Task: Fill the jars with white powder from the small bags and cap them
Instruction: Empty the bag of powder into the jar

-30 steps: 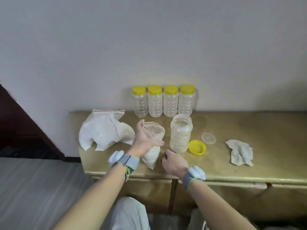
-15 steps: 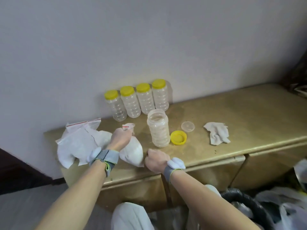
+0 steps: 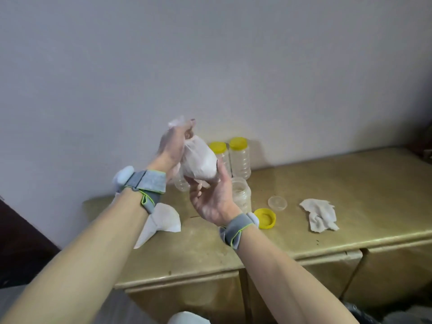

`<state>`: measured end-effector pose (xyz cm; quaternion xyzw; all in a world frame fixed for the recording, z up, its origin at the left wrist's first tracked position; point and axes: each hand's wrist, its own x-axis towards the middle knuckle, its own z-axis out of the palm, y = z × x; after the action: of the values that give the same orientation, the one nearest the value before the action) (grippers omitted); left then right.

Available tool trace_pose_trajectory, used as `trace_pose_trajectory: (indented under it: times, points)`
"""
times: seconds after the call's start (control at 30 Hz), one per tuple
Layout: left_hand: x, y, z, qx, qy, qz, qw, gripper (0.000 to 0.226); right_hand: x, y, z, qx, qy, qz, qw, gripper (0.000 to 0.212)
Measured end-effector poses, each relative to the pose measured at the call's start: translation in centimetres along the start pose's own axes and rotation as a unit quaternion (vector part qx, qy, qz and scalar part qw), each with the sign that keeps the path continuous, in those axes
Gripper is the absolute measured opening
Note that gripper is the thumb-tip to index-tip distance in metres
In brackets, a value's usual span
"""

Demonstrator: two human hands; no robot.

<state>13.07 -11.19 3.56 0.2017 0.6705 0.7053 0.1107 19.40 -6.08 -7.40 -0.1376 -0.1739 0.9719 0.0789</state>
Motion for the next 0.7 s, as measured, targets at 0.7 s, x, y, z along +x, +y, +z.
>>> trace_pose_trajectory:
  times: [0.7]
  points:
    - [0.4,-8.6,5.6,0.334,-0.232,-0.017,0.914,0.020,-1.5,-14.9,-6.1,-0.288,0.166,-0.244,0.911,0.021]
